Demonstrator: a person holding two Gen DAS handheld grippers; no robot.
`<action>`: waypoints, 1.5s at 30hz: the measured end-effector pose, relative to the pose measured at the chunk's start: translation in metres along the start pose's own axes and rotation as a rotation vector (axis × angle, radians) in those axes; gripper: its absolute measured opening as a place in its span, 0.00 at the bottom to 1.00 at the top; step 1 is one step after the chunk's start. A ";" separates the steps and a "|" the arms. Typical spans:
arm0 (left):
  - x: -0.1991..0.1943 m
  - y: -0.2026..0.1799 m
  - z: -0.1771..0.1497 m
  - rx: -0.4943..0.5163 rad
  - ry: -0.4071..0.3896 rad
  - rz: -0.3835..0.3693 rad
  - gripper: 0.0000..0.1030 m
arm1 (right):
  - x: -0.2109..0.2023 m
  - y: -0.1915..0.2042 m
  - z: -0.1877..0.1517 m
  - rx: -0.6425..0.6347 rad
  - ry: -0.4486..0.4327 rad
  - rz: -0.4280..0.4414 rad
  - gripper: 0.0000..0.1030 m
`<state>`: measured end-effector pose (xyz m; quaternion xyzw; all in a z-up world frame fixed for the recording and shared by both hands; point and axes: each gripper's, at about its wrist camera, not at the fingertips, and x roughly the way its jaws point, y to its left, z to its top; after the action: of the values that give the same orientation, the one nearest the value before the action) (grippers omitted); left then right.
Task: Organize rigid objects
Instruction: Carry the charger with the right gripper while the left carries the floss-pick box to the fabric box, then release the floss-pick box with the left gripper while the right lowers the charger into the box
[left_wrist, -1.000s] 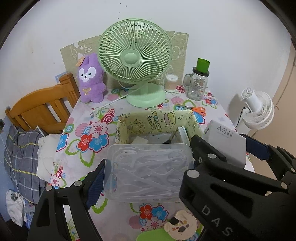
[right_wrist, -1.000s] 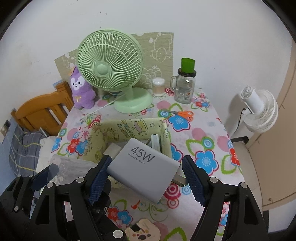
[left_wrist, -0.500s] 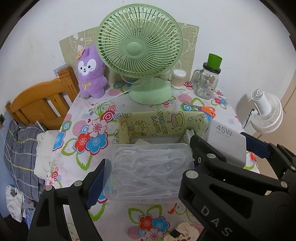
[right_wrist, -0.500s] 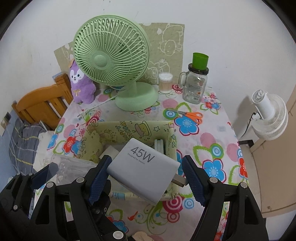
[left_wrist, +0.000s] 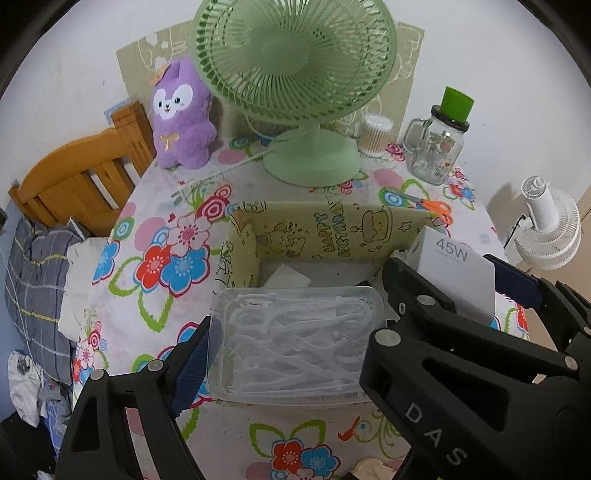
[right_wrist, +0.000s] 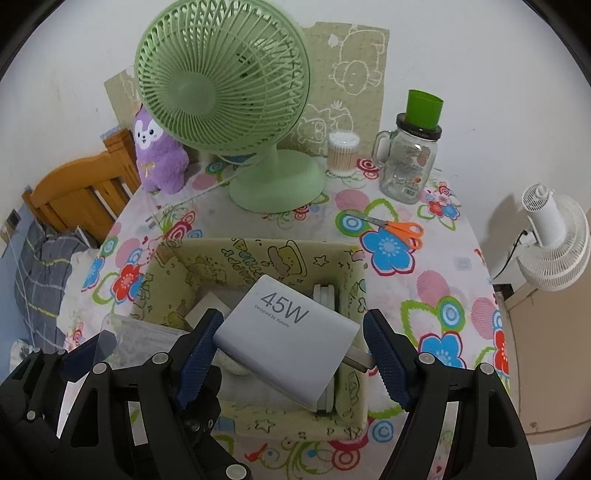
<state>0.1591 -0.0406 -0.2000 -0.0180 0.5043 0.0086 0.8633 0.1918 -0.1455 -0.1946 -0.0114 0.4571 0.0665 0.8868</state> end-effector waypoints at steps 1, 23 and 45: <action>0.003 0.001 0.000 -0.003 0.006 -0.001 0.86 | 0.003 0.000 0.000 -0.002 0.004 -0.003 0.78; 0.040 0.012 0.006 -0.019 0.162 0.084 0.97 | 0.054 0.018 0.011 -0.113 0.058 0.134 0.78; 0.012 -0.010 0.003 0.080 0.086 0.033 0.97 | 0.013 -0.006 -0.001 -0.024 0.019 0.051 0.89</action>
<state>0.1678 -0.0503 -0.2090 0.0247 0.5409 0.0017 0.8407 0.1994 -0.1499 -0.2061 -0.0110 0.4647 0.0942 0.8804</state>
